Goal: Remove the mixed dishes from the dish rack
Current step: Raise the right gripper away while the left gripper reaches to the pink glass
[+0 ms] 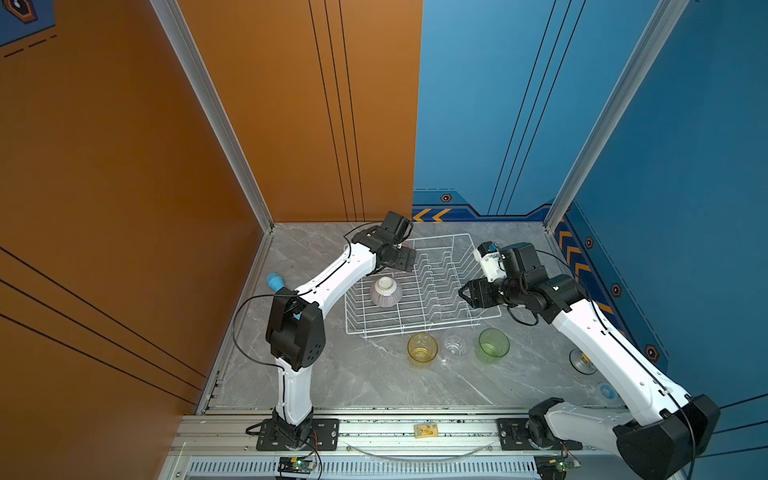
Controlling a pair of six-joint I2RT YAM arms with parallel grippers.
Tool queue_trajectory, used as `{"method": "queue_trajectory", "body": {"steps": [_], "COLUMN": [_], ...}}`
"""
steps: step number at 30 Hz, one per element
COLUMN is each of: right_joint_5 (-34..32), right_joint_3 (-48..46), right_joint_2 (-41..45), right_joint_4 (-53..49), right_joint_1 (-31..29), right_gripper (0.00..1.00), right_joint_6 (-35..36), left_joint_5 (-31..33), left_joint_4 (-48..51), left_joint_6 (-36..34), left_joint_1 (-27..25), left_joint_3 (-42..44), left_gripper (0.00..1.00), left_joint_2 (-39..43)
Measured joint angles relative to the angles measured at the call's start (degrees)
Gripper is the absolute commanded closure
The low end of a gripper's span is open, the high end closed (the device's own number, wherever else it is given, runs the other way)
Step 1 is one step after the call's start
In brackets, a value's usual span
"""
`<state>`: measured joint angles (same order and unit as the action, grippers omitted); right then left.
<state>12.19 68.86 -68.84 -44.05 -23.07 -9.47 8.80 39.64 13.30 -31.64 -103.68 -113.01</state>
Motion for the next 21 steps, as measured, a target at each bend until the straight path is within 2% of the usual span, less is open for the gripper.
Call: {"method": "queue_trajectory", "body": {"steps": [6, 12, 21], "right_joint_5": [2.2, 4.7, 7.1], "right_joint_3": [-1.0, -2.5, -3.3], "right_joint_2": [0.7, 0.8, 0.8], "right_joint_4": [1.5, 4.2, 6.8], "right_joint_1": [2.2, 2.8, 3.2], "right_gripper": [0.28, 0.28, 0.27], "right_joint_6": [0.0, 0.0, -0.5], "left_joint_5": [3.1, 6.2, 6.1], "left_joint_4": [-1.7, -4.7, -7.0], "left_joint_6": [0.2, 1.3, 3.4], "left_joint_1": [-0.4, -1.1, -0.9], "left_joint_3": [-4.0, -4.3, -8.9], "left_gripper": [0.08, 0.09, 0.09], "left_joint_2": [-7.0, -10.1, -15.6]}}
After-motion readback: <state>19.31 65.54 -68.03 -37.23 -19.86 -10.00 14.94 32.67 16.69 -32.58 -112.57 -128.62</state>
